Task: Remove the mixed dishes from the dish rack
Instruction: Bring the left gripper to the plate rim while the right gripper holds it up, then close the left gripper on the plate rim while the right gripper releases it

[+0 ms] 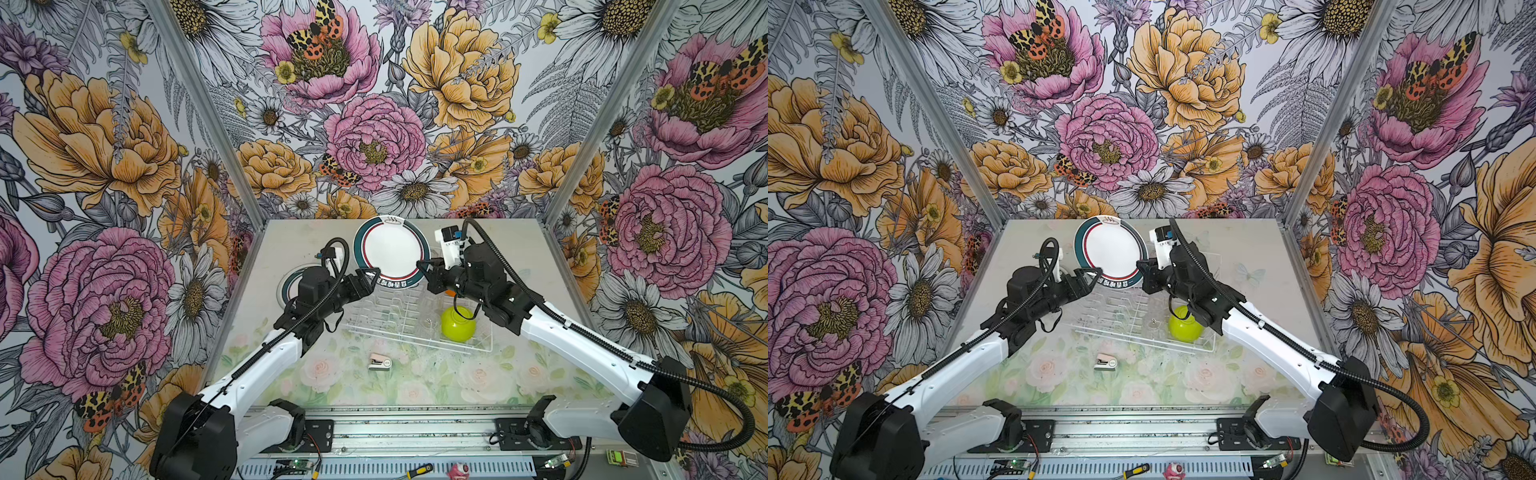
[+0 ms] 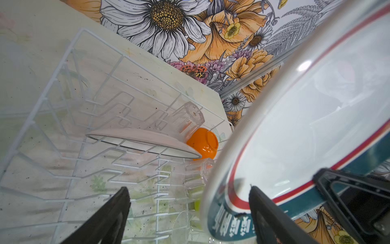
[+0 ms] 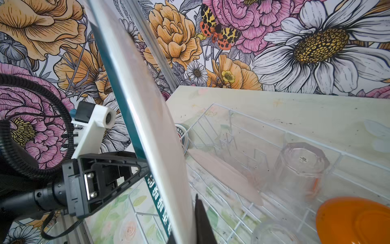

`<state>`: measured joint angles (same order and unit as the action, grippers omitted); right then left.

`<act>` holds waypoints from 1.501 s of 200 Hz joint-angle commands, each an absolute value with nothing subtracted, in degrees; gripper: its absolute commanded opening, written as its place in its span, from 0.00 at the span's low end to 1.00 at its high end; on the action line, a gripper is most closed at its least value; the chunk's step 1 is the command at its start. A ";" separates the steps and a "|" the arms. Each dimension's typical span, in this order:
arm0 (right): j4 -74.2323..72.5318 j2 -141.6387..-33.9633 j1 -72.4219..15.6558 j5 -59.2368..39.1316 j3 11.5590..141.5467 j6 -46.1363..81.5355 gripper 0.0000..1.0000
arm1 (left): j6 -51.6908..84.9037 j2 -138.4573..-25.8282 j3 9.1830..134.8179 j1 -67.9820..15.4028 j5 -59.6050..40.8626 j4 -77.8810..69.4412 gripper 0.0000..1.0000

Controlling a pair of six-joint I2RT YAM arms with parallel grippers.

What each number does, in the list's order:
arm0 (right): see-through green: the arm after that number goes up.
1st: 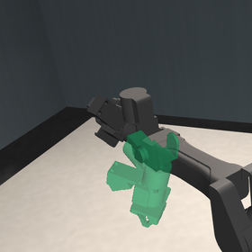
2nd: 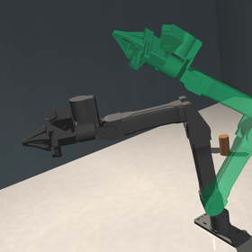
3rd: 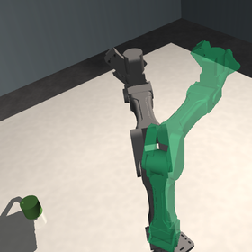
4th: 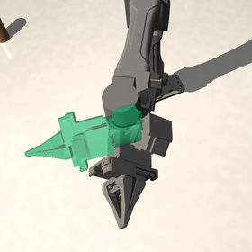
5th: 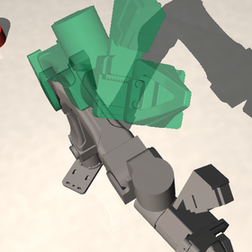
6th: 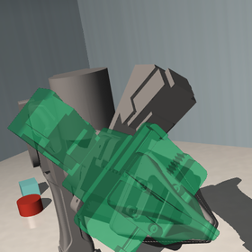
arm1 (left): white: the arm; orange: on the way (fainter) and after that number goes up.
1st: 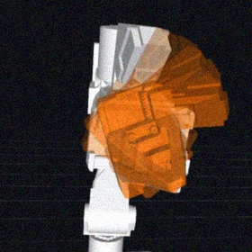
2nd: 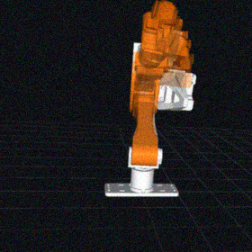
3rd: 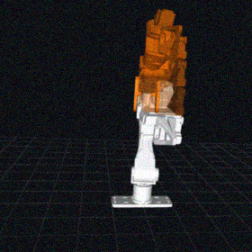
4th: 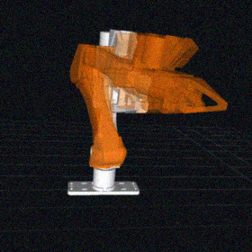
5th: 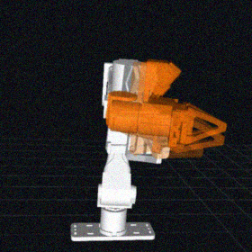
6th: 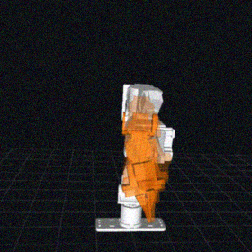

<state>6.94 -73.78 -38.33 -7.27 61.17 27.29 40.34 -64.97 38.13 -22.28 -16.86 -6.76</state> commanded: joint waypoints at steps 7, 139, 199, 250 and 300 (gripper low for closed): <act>-1.02 -71.34 -37.22 -9.48 60.02 31.31 0.00 | 39.81 -66.33 40.03 -23.76 -19.98 -10.55 0.72; -7.33 -74.74 -36.37 -17.13 58.77 35.46 0.00 | 42.12 -63.20 37.05 -25.23 -19.39 -19.49 0.40; -10.36 -76.54 -36.36 -19.06 57.93 36.44 0.00 | 43.46 -63.58 37.17 -25.27 -19.43 -20.21 0.32; -10.37 -76.27 -36.30 -19.56 57.35 35.68 0.01 | 44.62 -65.02 37.35 -25.40 -19.80 -21.72 0.18; -11.99 -76.62 -36.37 -19.69 56.60 35.46 0.09 | 45.91 -65.59 37.68 -25.56 -18.92 -20.74 0.16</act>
<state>-9.15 -75.88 -34.28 -18.02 57.12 39.24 47.27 -64.29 37.32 -24.53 -20.10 -21.98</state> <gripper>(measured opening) 0.083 0.188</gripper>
